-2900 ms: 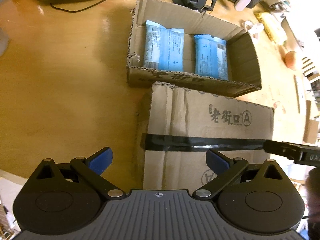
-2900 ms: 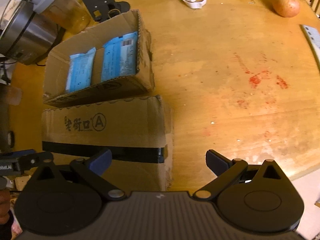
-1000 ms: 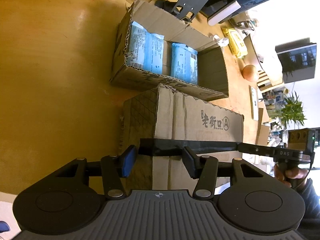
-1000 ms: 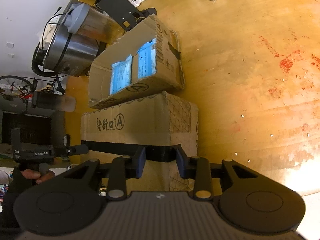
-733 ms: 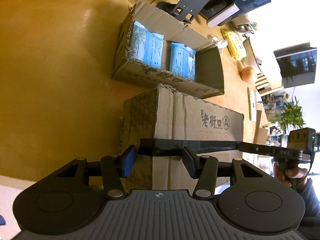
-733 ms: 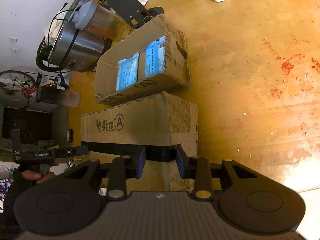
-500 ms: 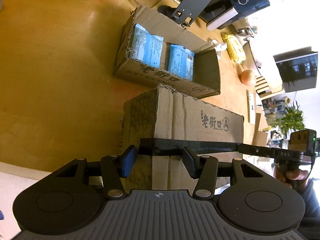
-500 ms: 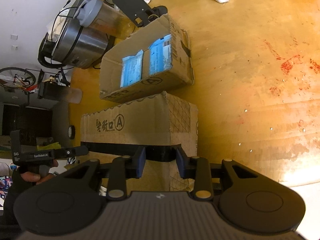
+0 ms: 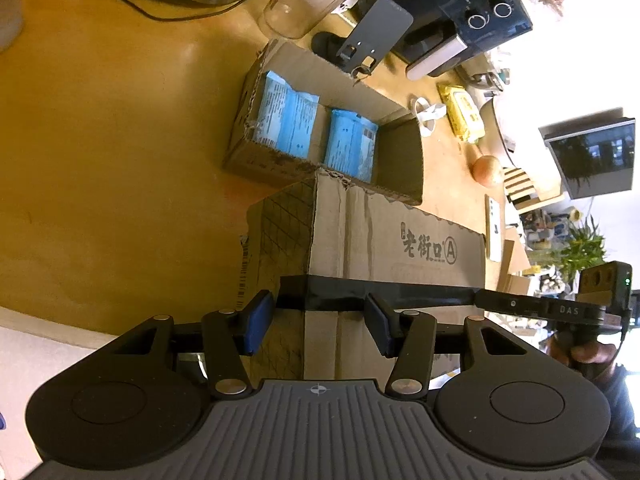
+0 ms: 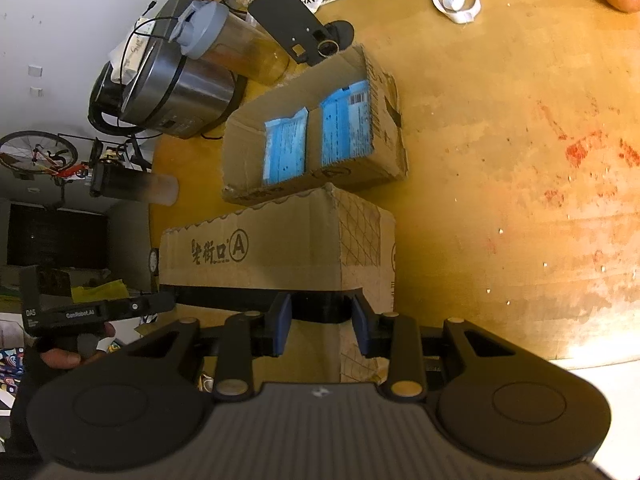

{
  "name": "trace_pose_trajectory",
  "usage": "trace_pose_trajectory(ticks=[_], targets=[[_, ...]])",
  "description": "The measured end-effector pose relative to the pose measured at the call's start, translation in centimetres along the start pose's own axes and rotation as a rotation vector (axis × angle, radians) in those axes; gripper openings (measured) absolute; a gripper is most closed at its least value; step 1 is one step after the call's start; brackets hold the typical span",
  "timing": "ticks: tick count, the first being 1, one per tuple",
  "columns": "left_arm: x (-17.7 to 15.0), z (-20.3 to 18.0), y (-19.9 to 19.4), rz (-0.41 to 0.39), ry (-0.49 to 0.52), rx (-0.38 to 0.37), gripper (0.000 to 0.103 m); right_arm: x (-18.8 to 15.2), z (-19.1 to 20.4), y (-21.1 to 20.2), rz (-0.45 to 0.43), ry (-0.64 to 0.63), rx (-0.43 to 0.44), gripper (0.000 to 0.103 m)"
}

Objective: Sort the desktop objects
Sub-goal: 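Lift the taped box with both grippers and set it onto the open box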

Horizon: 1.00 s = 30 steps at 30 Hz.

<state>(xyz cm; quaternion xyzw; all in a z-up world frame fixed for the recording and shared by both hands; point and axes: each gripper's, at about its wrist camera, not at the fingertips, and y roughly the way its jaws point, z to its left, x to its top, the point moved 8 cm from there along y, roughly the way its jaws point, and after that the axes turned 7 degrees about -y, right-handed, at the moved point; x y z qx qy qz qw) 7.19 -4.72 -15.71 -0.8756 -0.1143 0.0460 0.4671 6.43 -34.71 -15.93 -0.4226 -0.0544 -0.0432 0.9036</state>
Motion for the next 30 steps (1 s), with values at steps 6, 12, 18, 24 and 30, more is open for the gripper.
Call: trace_pose_trajectory(ticks=[6,12,18,24,30], targets=[[1.4,-0.1,0.0,-0.009,0.007,-0.003,0.049,1.3,0.4,0.1,0.0,0.0,-0.01,0.028],[2.6,-0.3,-0.3,-0.01,0.026,0.002,0.049,2.7,0.8,0.3,-0.005,-0.006,-0.022,0.028],[4.1,-0.5,-0.1,-0.006,0.037,0.002,0.049,4.4,1.2,0.5,-0.009,-0.016,-0.037,0.027],[5.5,-0.8,-0.1,-0.01,0.049,0.003,0.049,5.8,1.4,0.7,-0.013,-0.02,-0.049,0.027],[7.0,-1.0,-0.2,-0.014,0.06,0.0,0.049,7.1,1.6,0.8,-0.022,-0.019,-0.053,0.028]])
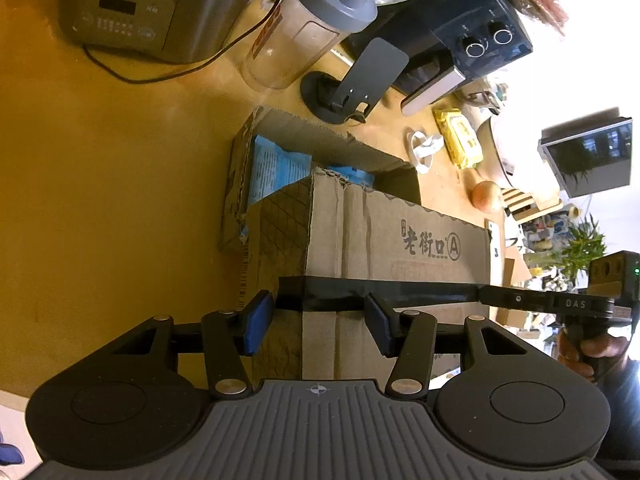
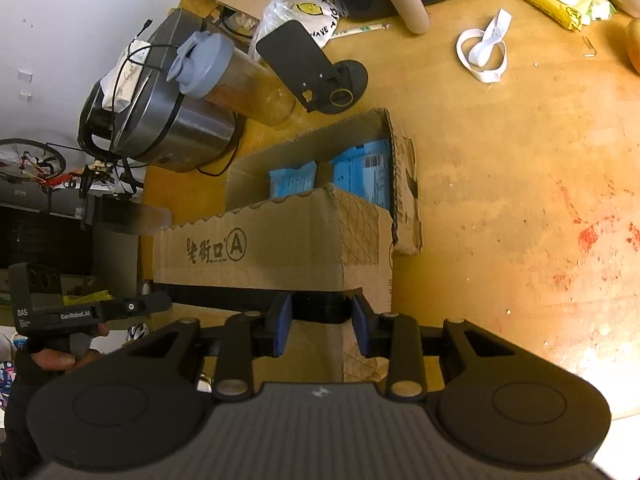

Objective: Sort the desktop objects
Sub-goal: 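Lift the taped box with both grippers and set it onto the open box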

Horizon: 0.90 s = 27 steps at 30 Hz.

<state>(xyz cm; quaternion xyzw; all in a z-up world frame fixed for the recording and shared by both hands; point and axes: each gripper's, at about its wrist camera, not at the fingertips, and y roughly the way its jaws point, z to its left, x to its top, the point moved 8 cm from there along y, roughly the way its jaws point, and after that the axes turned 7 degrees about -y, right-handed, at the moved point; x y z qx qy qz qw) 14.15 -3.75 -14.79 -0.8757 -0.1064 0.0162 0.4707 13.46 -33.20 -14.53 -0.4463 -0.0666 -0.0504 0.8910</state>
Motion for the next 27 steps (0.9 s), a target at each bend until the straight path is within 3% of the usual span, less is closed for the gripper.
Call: trace_pose_trajectory(ticks=[27], targets=[[6.9,-0.7,1.4,-0.023,0.023,0.015,0.049,7.3,0.2,1.6,-0.041,-0.021,-0.025,0.027]])
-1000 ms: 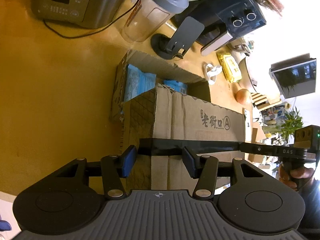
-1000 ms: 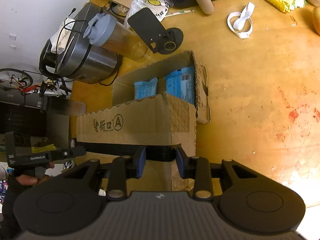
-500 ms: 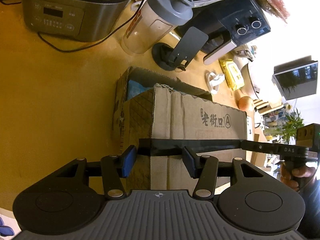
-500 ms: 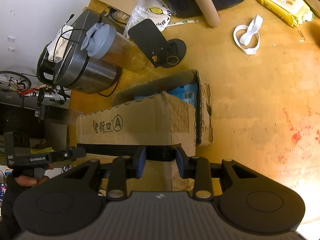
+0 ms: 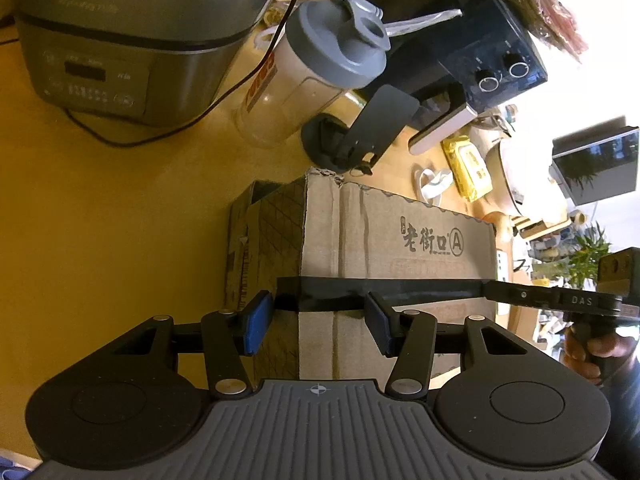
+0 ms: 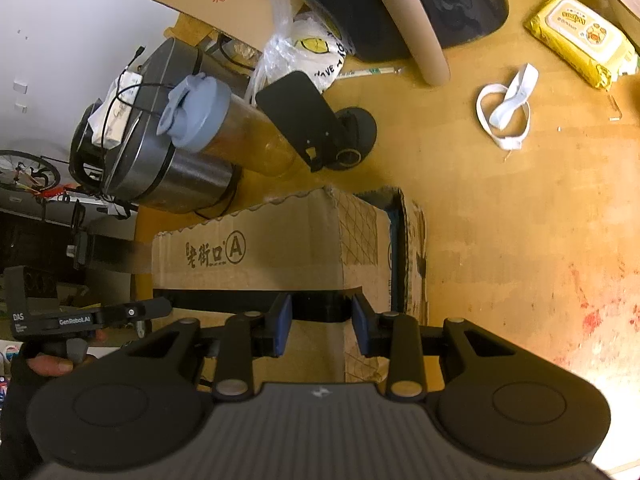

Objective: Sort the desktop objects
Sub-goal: 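Lift the taped box with both grippers and set it onto the open box, then open both grippers to release the taped box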

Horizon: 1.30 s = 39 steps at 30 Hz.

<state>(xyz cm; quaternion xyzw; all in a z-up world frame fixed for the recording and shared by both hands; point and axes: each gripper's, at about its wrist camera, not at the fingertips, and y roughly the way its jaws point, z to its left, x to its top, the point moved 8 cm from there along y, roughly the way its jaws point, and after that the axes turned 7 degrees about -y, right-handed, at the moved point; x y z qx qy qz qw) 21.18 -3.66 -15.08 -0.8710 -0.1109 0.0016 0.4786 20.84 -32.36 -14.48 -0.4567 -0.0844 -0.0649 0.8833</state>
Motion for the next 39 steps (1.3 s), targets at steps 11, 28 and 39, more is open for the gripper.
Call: trace_pose_trajectory(ticks=[11,28,39], targets=[[2.1,-0.5,0.4,0.0,0.023,-0.001,0.049,1.9,-0.4,0.1,-0.014,0.015,-0.009,0.027],[2.3,0.1,1.5,0.025,0.019,0.001,0.05,1.7,-1.0,1.1,0.008,0.044,-0.027,0.028],[2.5,0.4,1.8,0.007,-0.022,0.025,0.09,2.1,-1.3,0.9,-0.034,0.061,-0.035,0.102]])
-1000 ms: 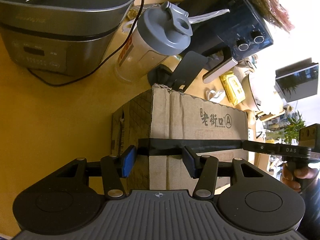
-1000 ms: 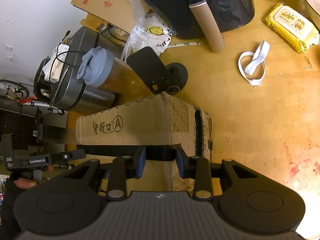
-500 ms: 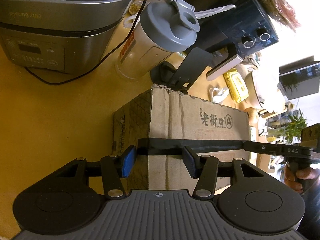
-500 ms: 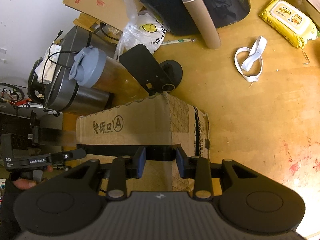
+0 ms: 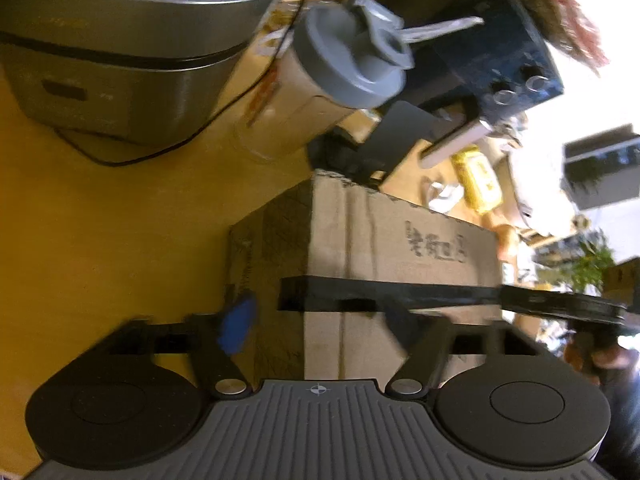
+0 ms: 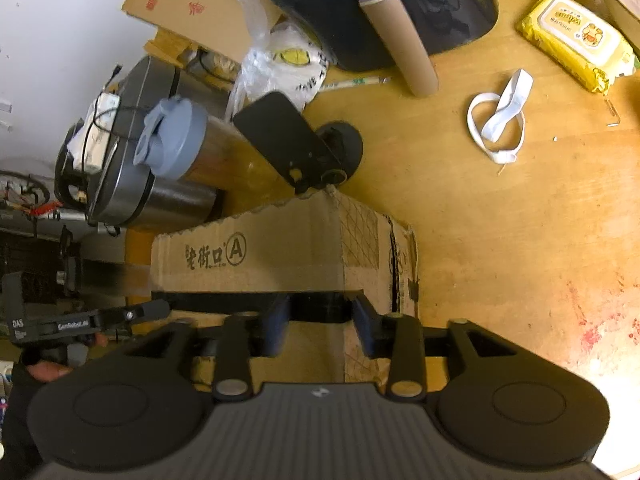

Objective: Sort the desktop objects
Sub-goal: 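Open both grippers to release the taped box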

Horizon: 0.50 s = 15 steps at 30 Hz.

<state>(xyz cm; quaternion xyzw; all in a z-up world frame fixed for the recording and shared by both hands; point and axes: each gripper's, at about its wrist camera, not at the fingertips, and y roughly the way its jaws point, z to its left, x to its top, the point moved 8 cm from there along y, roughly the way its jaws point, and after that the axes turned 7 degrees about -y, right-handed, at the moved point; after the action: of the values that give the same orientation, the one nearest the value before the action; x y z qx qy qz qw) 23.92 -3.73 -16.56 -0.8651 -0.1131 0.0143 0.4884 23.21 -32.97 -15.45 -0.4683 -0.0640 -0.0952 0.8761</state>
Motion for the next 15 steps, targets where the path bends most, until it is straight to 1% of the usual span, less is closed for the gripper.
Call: trace_pose_trajectory(ticks=[1,3,9,15], targets=[[0.0,0.1,0.1,-0.005,-0.005,0.018,0.099,0.1,0.0,-0.2,-0.029,0.001,-0.018,0.103],[0.0,0.0,-0.1,-0.014,-0.007,0.011,0.099,0.2,0.1,0.0,-0.038,-0.01,-0.03,0.103],[-0.1,-0.1,-0.2,-0.016,-0.008,0.023,0.099,-0.2,0.1,0.9,-0.033,-0.006,-0.026,0.103],[-0.5,-0.3,-0.4,-0.021,-0.005,0.03,0.099,-0.8,0.4,0.1,-0.044,-0.013,-0.019,0.103]])
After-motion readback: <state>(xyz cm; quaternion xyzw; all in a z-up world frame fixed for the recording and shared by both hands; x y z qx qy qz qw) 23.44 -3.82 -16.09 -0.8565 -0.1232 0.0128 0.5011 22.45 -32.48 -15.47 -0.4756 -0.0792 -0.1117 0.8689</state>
